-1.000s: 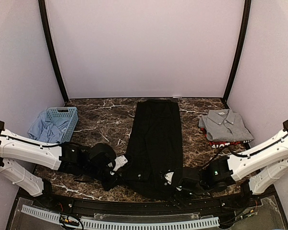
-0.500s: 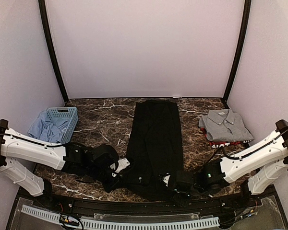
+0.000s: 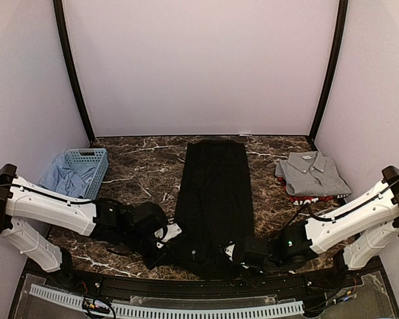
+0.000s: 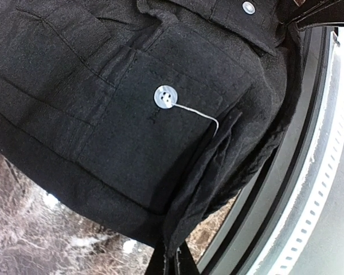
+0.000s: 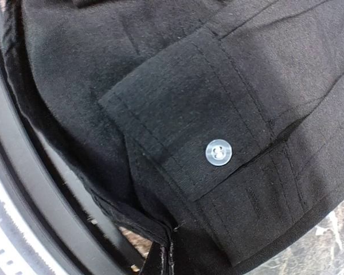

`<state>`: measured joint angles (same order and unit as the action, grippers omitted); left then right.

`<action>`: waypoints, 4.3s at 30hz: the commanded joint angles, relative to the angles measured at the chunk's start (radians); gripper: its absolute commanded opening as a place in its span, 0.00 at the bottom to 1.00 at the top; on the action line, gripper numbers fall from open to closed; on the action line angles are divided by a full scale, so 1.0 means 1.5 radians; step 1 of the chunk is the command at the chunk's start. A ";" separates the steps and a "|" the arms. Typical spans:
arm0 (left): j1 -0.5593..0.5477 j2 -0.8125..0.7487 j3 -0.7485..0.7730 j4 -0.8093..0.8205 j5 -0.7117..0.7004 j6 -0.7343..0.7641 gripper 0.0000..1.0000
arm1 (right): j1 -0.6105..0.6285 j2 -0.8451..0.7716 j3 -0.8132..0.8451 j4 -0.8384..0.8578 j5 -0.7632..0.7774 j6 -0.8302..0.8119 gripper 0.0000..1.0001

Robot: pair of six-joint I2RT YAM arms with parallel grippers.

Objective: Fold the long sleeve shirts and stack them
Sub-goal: Pick up the rectangle-folded shirt from the center of the board, then fold the rectangle-folded shirt at the center of the board, then smooth out the 2/3-rectangle-folded shirt at the center of the board.

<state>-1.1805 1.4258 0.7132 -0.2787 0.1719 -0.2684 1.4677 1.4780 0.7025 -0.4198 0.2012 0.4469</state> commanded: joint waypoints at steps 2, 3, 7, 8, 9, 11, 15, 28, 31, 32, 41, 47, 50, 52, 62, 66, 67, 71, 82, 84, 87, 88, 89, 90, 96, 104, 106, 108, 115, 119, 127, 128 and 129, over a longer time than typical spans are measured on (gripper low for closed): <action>0.001 -0.012 0.025 -0.064 0.051 -0.018 0.00 | 0.019 -0.042 0.006 -0.014 -0.086 0.013 0.00; -0.001 -0.015 0.024 -0.070 0.065 -0.024 0.00 | 0.021 -0.049 0.006 -0.015 -0.103 0.018 0.00; -0.024 -0.043 0.014 -0.086 0.114 -0.058 0.00 | 0.033 -0.077 0.003 -0.005 -0.189 0.039 0.00; -0.031 -0.051 0.013 -0.094 0.121 -0.069 0.00 | 0.035 -0.083 0.004 -0.006 -0.209 0.043 0.00; -0.033 -0.056 0.013 -0.099 0.130 -0.076 0.00 | 0.035 -0.089 0.007 -0.006 -0.223 0.047 0.00; -0.034 -0.071 0.013 -0.103 0.146 -0.077 0.00 | 0.034 -0.103 0.014 -0.014 -0.235 0.048 0.00; -0.025 -0.093 0.038 -0.083 0.169 -0.072 0.00 | 0.011 -0.129 0.039 -0.048 -0.219 0.033 0.00; 0.213 -0.028 0.182 -0.049 0.266 -0.019 0.00 | -0.292 -0.145 0.199 -0.173 -0.211 -0.093 0.00; 0.262 0.020 0.211 -0.040 0.270 -0.019 0.00 | -0.374 -0.107 0.228 -0.179 -0.234 -0.133 0.00; 0.273 0.032 0.227 -0.039 0.271 -0.019 0.00 | -0.400 -0.087 0.236 -0.180 -0.236 -0.146 0.00; 0.386 0.230 0.351 -0.032 0.272 -0.028 0.00 | -0.544 0.101 0.352 -0.166 -0.269 -0.224 0.00; 0.407 0.337 0.433 -0.030 0.275 -0.019 0.07 | -0.581 0.211 0.402 -0.165 -0.256 -0.239 0.07; 0.414 0.373 0.455 -0.022 0.254 -0.023 0.22 | -0.590 0.239 0.418 -0.157 -0.227 -0.233 0.18; 0.416 0.382 0.469 -0.017 0.238 -0.026 0.32 | -0.595 0.246 0.430 -0.160 -0.203 -0.225 0.22; 0.417 0.309 0.445 -0.011 0.109 -0.024 0.54 | -0.566 0.137 0.365 -0.114 -0.112 -0.203 0.44; 0.415 0.216 0.338 0.066 0.132 -0.043 0.56 | -0.490 0.048 0.275 -0.045 -0.131 -0.213 0.51; 0.414 0.186 0.318 0.090 0.143 -0.047 0.57 | -0.466 0.026 0.249 -0.027 -0.131 -0.215 0.55; 0.407 0.103 0.202 0.157 0.164 -0.074 0.66 | -0.365 -0.041 0.177 0.016 -0.104 -0.205 0.73; 0.381 0.087 0.078 0.253 0.167 -0.112 0.70 | -0.303 -0.007 0.161 0.039 -0.028 -0.150 0.78; 0.375 0.095 0.076 0.257 0.170 -0.096 0.70 | -0.292 -0.007 0.153 0.045 -0.039 -0.168 0.78; 0.368 0.101 0.068 0.257 0.177 -0.085 0.71 | -0.282 -0.019 0.137 0.049 -0.051 -0.180 0.79; 0.360 0.105 0.067 0.259 0.180 -0.081 0.71 | -0.278 -0.025 0.129 0.058 -0.054 -0.180 0.79; 0.354 0.108 0.069 0.260 0.180 -0.075 0.71 | -0.275 -0.033 0.122 0.073 -0.062 -0.178 0.79; 0.341 0.109 0.070 0.264 0.180 -0.073 0.70 | -0.274 -0.037 0.116 0.091 -0.076 -0.175 0.79; 0.292 0.139 0.079 0.324 0.208 -0.102 0.67 | -0.275 0.014 0.100 0.179 -0.092 -0.139 0.78; 0.239 0.220 0.113 0.317 0.159 -0.099 0.64 | -0.293 0.086 0.082 0.153 -0.035 -0.093 0.75; 0.223 0.233 0.118 0.298 0.113 -0.088 0.63 | -0.293 0.086 0.066 0.147 -0.026 -0.082 0.75; 0.202 0.239 0.118 0.280 0.059 -0.075 0.63 | -0.291 0.084 0.043 0.152 -0.027 -0.073 0.74; 0.109 0.260 0.120 0.211 -0.157 -0.052 0.63 | -0.252 0.067 -0.039 0.203 -0.036 -0.038 0.73; 0.087 0.246 0.100 0.190 -0.220 -0.087 0.63 | -0.232 0.042 -0.070 0.212 -0.034 -0.011 0.73; 0.053 0.190 0.049 0.110 -0.247 -0.152 0.63 | -0.155 -0.028 -0.104 0.215 -0.062 0.010 0.74; 0.047 0.176 0.045 0.105 -0.245 -0.157 0.63 | -0.146 -0.037 -0.105 0.210 -0.058 0.011 0.75; 0.045 0.169 0.040 0.103 -0.238 -0.159 0.64 | -0.137 -0.046 -0.104 0.206 -0.055 0.011 0.76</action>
<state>-1.0935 1.7252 0.8345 0.0612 -0.1589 -0.4496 1.2106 1.4471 0.5678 -0.0502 0.1421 0.4286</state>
